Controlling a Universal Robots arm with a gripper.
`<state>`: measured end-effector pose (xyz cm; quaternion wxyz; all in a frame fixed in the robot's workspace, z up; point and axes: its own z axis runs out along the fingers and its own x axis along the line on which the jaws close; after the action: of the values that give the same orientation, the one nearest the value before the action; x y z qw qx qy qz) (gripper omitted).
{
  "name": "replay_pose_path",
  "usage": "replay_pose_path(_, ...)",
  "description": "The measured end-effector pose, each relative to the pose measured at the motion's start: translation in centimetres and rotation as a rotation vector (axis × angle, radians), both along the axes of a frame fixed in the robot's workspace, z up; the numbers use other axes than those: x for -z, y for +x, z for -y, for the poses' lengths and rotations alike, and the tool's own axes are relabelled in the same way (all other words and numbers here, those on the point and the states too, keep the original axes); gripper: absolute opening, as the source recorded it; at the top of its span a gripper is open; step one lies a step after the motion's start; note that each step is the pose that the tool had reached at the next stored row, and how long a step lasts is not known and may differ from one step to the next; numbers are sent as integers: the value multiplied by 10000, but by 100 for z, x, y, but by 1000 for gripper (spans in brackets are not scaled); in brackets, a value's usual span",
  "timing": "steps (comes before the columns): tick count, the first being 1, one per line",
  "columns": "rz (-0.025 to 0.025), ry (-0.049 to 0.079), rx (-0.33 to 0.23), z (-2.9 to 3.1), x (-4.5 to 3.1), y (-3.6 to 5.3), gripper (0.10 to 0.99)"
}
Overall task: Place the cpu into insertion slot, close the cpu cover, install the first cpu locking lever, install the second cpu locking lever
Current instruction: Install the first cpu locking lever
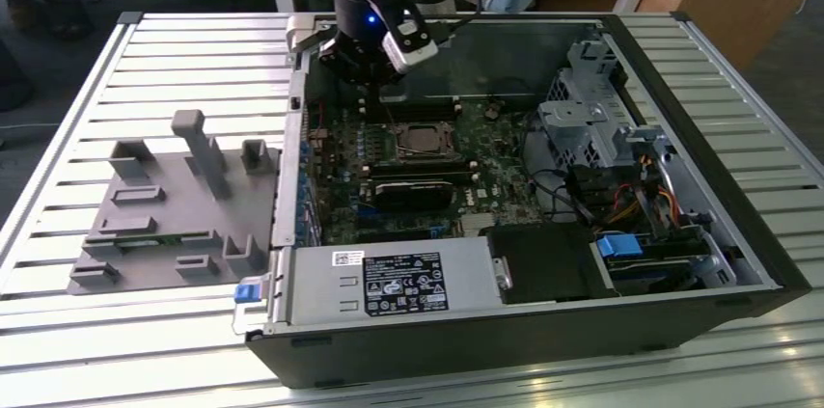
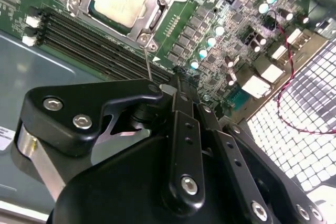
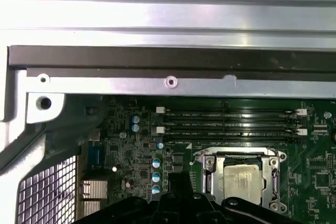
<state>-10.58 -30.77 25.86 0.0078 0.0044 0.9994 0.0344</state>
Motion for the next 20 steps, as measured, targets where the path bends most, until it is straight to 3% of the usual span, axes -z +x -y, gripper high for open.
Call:
replay_pose_path(14,2,-1,-2,-110,34,-7,110)
replay_pose_path(20,2,-1,-1,-123,37,73,110)
